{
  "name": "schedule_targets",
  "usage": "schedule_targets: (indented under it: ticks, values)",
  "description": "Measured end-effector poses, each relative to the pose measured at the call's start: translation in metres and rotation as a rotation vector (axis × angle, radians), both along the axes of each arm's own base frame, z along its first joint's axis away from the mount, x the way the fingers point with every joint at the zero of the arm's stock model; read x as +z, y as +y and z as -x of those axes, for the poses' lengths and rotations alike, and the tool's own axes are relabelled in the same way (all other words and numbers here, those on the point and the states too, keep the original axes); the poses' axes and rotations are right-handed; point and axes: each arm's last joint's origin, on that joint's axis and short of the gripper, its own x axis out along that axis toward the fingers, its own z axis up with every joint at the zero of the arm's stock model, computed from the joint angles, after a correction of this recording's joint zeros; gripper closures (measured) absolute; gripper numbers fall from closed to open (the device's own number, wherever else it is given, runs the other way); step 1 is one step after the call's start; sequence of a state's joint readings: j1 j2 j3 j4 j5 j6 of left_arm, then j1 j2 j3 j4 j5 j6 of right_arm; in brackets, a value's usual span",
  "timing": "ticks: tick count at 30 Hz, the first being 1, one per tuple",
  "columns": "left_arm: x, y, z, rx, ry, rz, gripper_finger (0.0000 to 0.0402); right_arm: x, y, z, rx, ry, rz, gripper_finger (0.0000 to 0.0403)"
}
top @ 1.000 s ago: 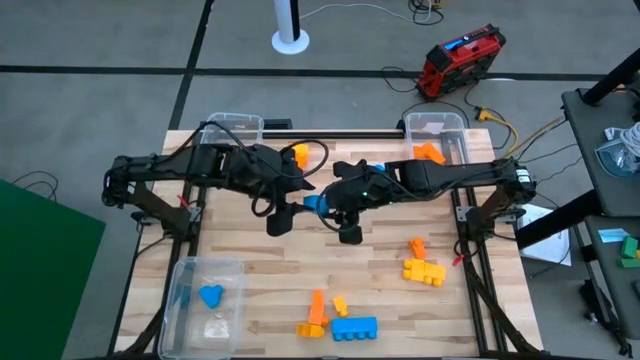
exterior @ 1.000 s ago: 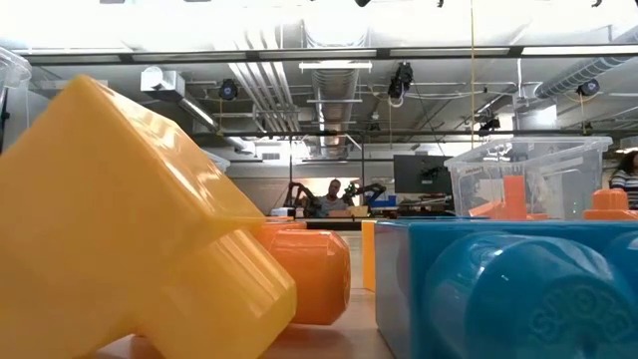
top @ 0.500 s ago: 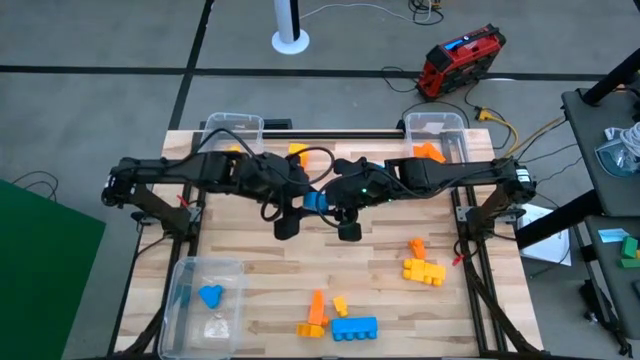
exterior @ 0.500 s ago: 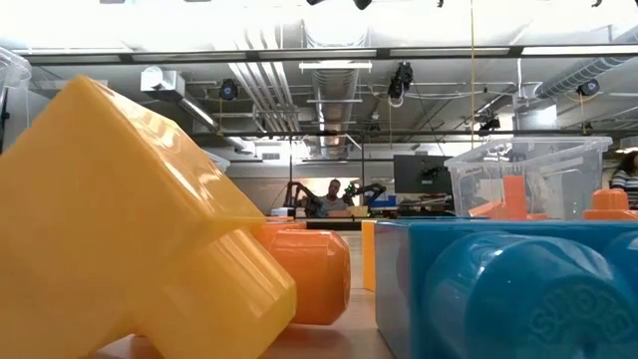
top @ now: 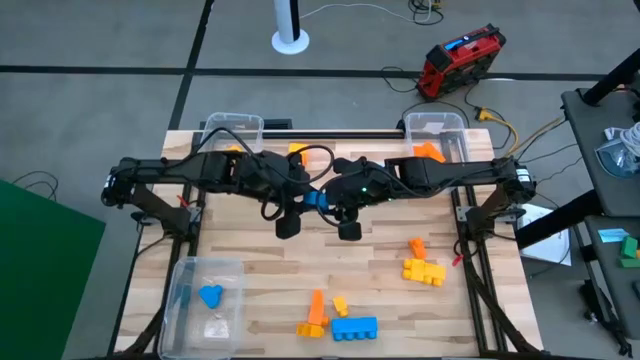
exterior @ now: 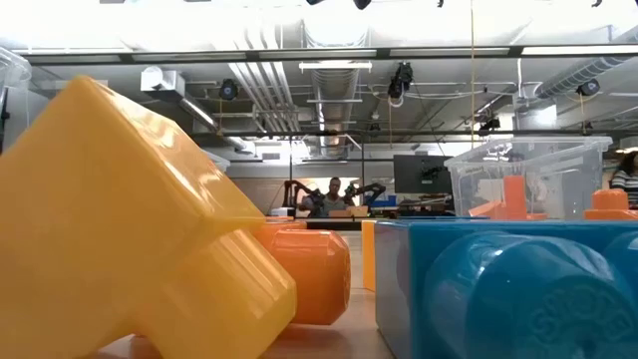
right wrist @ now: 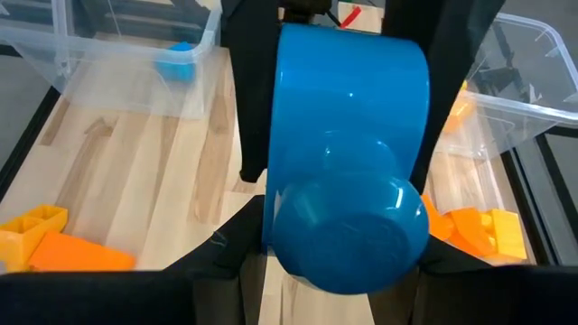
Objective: Sort blocks
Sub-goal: Put the bottom center blue game piece into the bottom left transparent bin
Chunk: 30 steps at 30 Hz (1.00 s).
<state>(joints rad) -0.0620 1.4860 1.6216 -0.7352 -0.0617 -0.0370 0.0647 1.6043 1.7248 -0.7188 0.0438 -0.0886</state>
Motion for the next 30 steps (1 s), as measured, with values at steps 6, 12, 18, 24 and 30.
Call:
schedule_targets:
  ticks: [6, 12, 18, 24, 30]
  values:
    - [0.009, 0.002, 0.014, 0.059, 0.100, 0.026, 0.0296, 0.000, -0.003, 0.001, -0.013, 0.007, -0.001, 0.0183]
    - [0.027, -0.006, 0.045, 0.108, 0.281, 0.060, 0.0296, 0.002, -0.010, 0.005, -0.052, 0.025, -0.014, 0.0118]
    - [0.033, -0.027, 0.080, 0.134, 0.516, 0.169, 0.0296, -0.006, -0.032, 0.013, -0.132, 0.131, -0.028, 0.0135]
    - [0.028, -0.068, 0.098, 0.046, 0.570, 0.204, 0.0296, -0.011, -0.051, 0.017, -0.195, 0.189, -0.039, 0.0171]
    - [-0.001, -0.101, 0.119, 0.080, 0.699, 0.234, 0.0296, -0.020, -0.059, 0.020, -0.224, 0.237, -0.046, 0.0193]
